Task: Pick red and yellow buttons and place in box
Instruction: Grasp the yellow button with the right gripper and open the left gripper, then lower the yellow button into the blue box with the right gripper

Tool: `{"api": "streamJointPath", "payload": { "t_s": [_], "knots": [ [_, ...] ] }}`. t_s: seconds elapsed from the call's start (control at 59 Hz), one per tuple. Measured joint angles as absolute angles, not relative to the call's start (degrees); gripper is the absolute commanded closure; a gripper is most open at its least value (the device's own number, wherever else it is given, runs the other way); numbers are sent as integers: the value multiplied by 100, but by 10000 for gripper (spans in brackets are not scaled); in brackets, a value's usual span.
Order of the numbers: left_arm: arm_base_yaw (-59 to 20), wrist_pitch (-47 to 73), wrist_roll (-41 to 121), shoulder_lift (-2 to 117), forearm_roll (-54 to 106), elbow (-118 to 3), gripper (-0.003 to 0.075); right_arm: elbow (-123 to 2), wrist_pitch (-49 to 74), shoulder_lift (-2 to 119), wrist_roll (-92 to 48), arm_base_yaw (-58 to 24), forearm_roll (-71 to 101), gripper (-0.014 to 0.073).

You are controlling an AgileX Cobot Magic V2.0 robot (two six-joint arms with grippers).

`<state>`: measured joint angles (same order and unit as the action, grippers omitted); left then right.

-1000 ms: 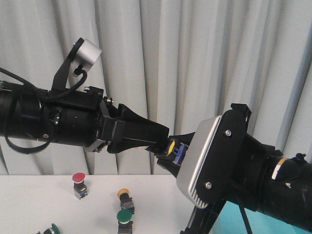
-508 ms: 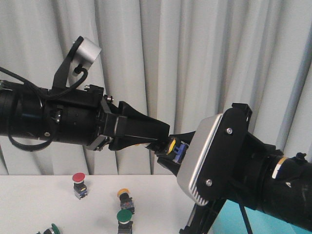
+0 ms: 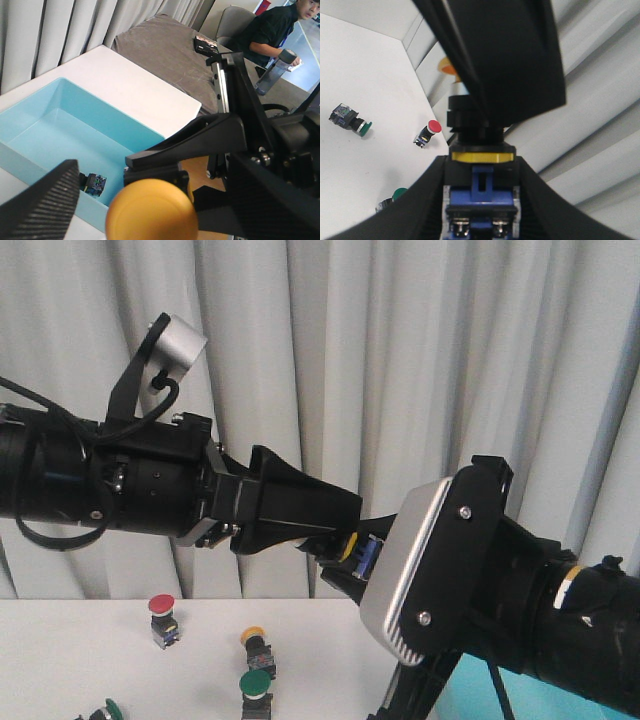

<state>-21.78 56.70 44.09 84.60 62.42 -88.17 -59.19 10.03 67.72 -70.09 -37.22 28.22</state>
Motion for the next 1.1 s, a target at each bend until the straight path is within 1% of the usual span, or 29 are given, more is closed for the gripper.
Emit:
{"api": "streamJointPath", "payload": {
  "t_s": [0.068, 0.254, 0.407, 0.542, 0.61, 0.627, 0.729, 0.814, 0.915, 0.983, 1.102],
  "knots": [
    [-2178, 5648, 4444, 8460, 6242, -8817, 121, -5919, 1003, 6772, -6983, -3722, 2822, 601],
    [-2178, 5255, 4544, 8301, 5819, -8822, 213, -5919, 1003, 6766, -6707, -3722, 2822, 598],
    [-2178, 4785, 4582, 7886, 4951, -9112, 319, -5919, 995, 6715, -6561, -3722, 2779, 596],
    [-2178, 4419, 4285, 7303, 3944, -9259, 456, -5919, 916, 6607, -6445, -3475, 2753, 594],
    [-2178, 4298, 3933, 7016, 3320, -9284, 541, -5919, 916, 6580, -6218, -3069, 2767, 592],
    [-2178, 4281, 3849, 6965, 3179, -9284, 582, -5919, 916, 6580, -6111, -2916, 2781, 592],
    [-2178, 4325, 3105, 6690, 2032, -9284, 729, -5919, 921, 6573, -5508, -2130, 2835, 588],
    [-2178, 4732, 2411, 6641, 981, -9300, 728, -5919, 945, 6513, -4945, -1415, 2854, 588],
    [-2178, 5313, 1748, 6718, 54, -9147, 727, -5919, 1039, 6427, -4508, -743, 2861, 585],
    [-2178, 5533, 1476, 6773, -254, -8917, 727, -5919, 1185, 6418, -4300, -412, 2865, 585],
    [-2178, 5587, 1337, 6794, -373, -8462, 727, -5919, 1717, 6578, -3813, 51, 2865, 582]
  ]
}}
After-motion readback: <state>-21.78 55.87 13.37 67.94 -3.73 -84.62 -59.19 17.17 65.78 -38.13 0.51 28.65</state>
